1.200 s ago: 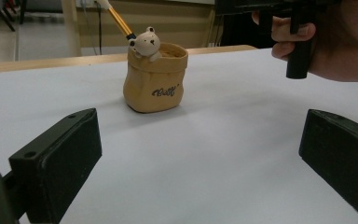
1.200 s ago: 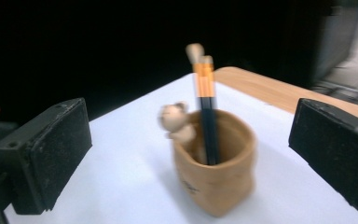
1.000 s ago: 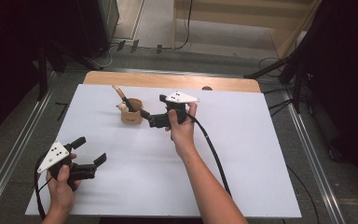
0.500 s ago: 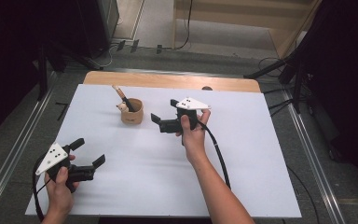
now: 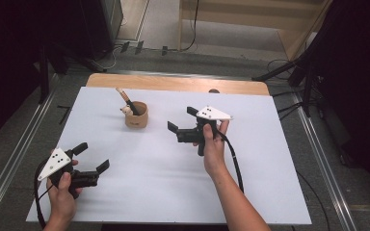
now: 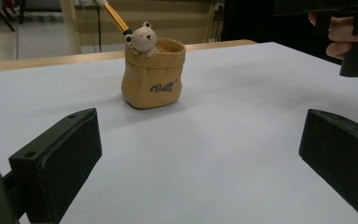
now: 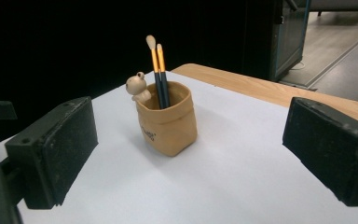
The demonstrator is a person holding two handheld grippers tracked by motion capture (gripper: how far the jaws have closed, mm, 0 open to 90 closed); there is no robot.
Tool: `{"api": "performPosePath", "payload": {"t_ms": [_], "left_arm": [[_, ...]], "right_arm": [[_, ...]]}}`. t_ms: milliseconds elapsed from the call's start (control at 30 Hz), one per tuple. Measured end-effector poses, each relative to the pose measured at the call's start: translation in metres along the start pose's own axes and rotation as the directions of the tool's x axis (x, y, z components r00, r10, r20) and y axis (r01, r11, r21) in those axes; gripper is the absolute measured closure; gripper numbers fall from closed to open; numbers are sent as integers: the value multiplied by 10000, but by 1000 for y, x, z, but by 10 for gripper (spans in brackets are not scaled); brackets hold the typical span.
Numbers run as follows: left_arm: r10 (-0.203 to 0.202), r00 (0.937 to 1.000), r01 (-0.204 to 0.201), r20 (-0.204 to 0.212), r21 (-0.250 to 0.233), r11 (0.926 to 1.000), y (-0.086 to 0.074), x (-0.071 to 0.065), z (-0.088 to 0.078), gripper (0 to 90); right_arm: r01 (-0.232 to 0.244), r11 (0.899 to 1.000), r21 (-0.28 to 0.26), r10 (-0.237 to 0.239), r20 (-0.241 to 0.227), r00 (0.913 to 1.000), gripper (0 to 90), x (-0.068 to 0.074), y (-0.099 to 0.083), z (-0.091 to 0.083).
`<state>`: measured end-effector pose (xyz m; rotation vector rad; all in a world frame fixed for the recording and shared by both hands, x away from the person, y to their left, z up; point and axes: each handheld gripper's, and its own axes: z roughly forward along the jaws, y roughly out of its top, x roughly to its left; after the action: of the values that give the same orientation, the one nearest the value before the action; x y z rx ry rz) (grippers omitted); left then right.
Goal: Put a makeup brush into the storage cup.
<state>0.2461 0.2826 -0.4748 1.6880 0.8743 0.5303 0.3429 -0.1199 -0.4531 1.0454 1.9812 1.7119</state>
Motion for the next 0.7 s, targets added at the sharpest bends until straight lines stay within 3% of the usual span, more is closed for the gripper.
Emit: {"api": "performPosePath", "payload": {"t_ms": [433,700], "left_arm": [[97,10000,-97,22,53,9999,0,0,1,0],[130,9999,-130,-6,106,9999,-1,0,1,0]], "right_arm": [[-208,9998,-78,210,320,9993,31,-11,-14,-36],[-70,10000,19,68,585,9983,25,-18,-20,-59]]}}
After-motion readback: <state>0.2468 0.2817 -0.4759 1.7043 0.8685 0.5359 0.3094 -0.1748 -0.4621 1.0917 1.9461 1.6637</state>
